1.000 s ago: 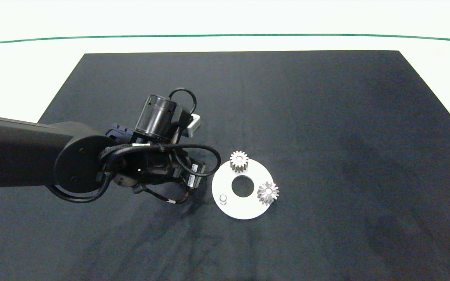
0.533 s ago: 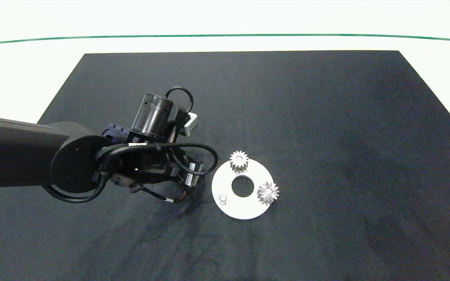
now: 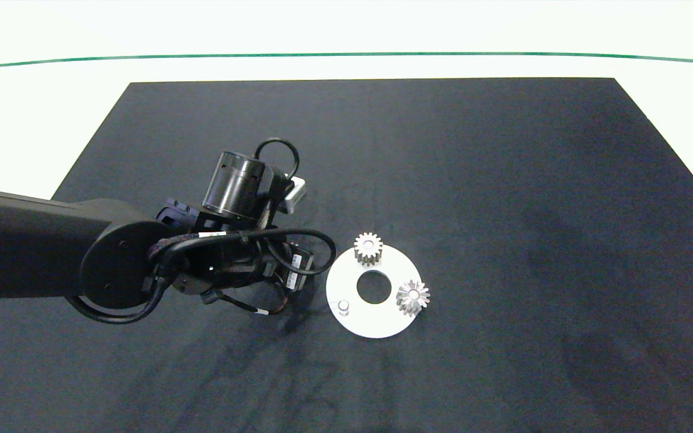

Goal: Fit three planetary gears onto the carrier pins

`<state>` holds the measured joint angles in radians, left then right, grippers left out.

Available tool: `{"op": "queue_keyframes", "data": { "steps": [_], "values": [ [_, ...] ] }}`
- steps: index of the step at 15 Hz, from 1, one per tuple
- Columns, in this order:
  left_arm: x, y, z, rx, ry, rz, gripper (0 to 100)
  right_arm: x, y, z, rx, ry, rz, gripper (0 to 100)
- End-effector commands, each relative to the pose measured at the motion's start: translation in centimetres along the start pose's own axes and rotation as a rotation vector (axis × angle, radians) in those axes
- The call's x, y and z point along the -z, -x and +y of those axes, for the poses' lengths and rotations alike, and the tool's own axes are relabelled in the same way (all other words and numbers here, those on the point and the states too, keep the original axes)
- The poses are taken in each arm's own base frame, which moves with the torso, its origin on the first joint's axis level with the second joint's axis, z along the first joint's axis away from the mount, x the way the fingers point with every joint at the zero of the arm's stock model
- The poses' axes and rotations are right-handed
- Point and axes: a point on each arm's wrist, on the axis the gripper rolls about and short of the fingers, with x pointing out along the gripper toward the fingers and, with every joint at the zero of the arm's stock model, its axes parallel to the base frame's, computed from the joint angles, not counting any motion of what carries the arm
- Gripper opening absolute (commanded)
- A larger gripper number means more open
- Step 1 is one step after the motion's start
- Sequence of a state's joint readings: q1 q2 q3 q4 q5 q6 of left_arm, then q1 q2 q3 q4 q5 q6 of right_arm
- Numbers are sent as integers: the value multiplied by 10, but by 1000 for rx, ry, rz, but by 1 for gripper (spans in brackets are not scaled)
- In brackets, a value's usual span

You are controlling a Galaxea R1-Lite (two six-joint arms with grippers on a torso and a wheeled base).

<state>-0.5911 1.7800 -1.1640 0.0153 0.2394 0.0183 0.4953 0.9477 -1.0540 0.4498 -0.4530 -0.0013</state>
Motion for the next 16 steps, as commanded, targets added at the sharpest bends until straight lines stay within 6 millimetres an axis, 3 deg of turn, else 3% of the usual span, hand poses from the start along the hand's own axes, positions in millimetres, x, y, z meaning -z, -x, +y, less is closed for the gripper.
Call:
{"op": "queue_keyframes", "data": {
  "steps": [1,8,12,16],
  "values": [
    [3,2,1,-2,-11,4,45,0,0,0,2,0,3,100],
    [3,2,2,-7,-4,-49,35,0,1,-1,2,-1,-3,100],
    [3,2,1,-6,-5,-48,34,0,2,-1,2,-2,-4,100],
    [-5,39,8,-1,3,-101,34,0,1,0,1,0,-3,100]
  ]
}}
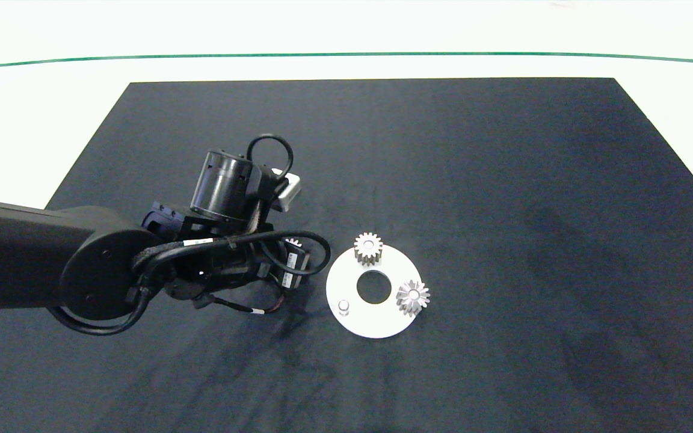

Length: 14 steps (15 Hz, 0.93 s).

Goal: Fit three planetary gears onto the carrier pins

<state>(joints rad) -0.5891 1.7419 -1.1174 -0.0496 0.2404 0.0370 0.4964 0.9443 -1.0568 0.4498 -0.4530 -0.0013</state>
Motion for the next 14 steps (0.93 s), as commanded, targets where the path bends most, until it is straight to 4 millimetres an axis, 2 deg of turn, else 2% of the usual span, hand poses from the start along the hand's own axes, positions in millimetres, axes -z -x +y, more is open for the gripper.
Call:
{"op": "queue_keyframes", "data": {
  "steps": [1,3,5,7,10,14],
  "values": [
    [-7,39,5,9,4,-51,34,0,0,0,2,2,3,100],
    [-6,61,0,38,-6,-88,34,0,0,0,3,1,2,100],
    [6,84,-20,123,-57,-102,34,0,0,0,2,2,3,100],
    [11,92,-40,148,-102,-105,34,0,0,0,3,1,3,100],
    [15,87,-66,193,-156,-85,34,0,0,0,3,1,2,100],
    [23,56,-84,132,-194,-35,34,0,0,0,2,-1,0,100]
  ]
}}
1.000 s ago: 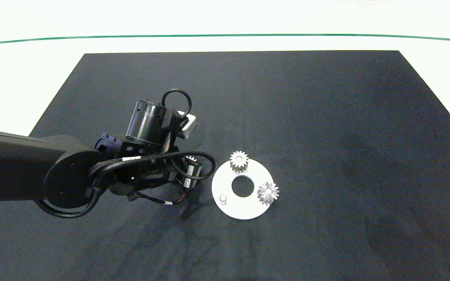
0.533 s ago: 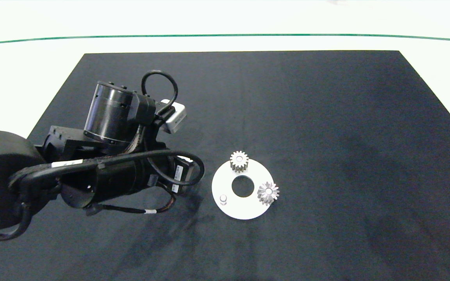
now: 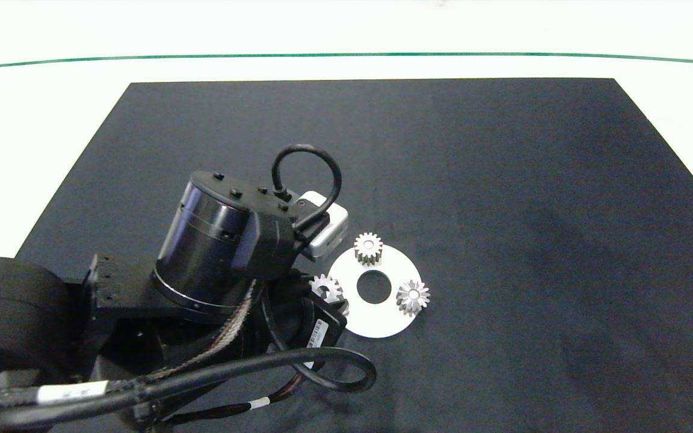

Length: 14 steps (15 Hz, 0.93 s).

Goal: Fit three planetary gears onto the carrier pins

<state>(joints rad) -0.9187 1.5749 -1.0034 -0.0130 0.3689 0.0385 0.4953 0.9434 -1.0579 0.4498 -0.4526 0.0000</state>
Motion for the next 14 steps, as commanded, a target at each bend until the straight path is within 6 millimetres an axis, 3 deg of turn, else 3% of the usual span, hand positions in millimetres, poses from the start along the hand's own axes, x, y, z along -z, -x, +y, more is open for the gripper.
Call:
{"op": "queue_keyframes", "data": {
  "steps": [1,7,14],
  "values": [
    [6,-25,-11,-12,-31,38,34,0,0,0,1,1,2,100],
    [5,-40,-12,-23,-63,48,34,-1,1,0,-6,-3,-2,100],
    [4,-41,-14,-18,-78,48,34,-2,3,-1,-6,-8,-13,100]
  ]
}}
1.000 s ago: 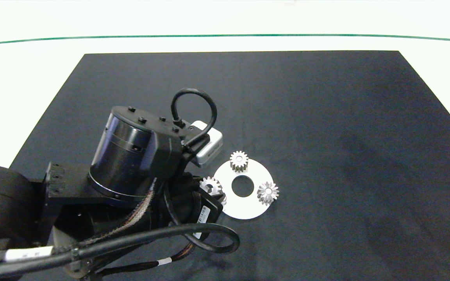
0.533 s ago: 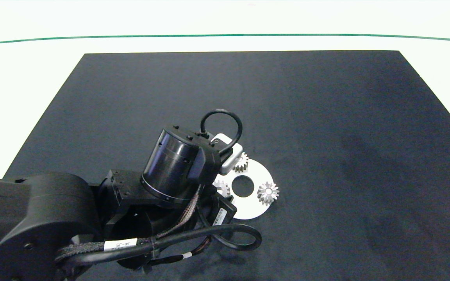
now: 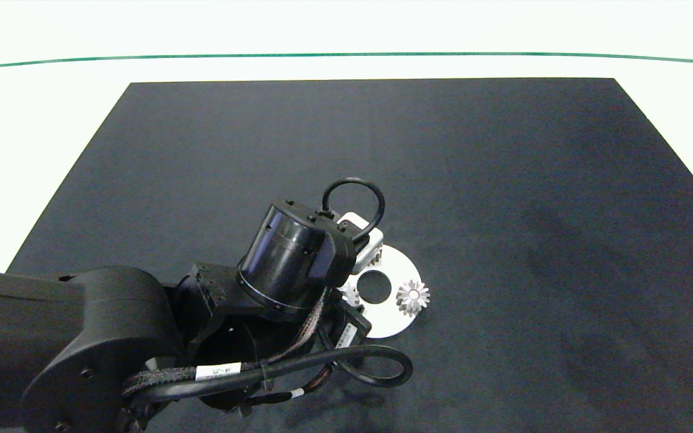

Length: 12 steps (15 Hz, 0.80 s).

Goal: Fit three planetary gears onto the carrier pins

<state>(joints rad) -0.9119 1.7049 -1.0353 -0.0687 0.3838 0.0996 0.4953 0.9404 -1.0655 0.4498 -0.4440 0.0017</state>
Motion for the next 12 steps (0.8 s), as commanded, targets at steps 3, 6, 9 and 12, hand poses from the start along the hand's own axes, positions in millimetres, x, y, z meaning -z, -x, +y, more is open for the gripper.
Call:
{"op": "queue_keyframes", "data": {
  "steps": [3,6,9,12],
  "values": [
    [1,-6,-4,2,-10,14,34,-1,2,-1,2,-4,-9,100],
    [1,-6,-4,3,-10,12,34,-2,4,-2,1,-6,-13,100],
    [1,-7,-4,2,-13,15,34,-3,6,-2,-1,-8,-22,100],
    [2,-6,-3,1,-13,17,34,-2,6,-3,-1,-8,-22,100]
  ]
}}
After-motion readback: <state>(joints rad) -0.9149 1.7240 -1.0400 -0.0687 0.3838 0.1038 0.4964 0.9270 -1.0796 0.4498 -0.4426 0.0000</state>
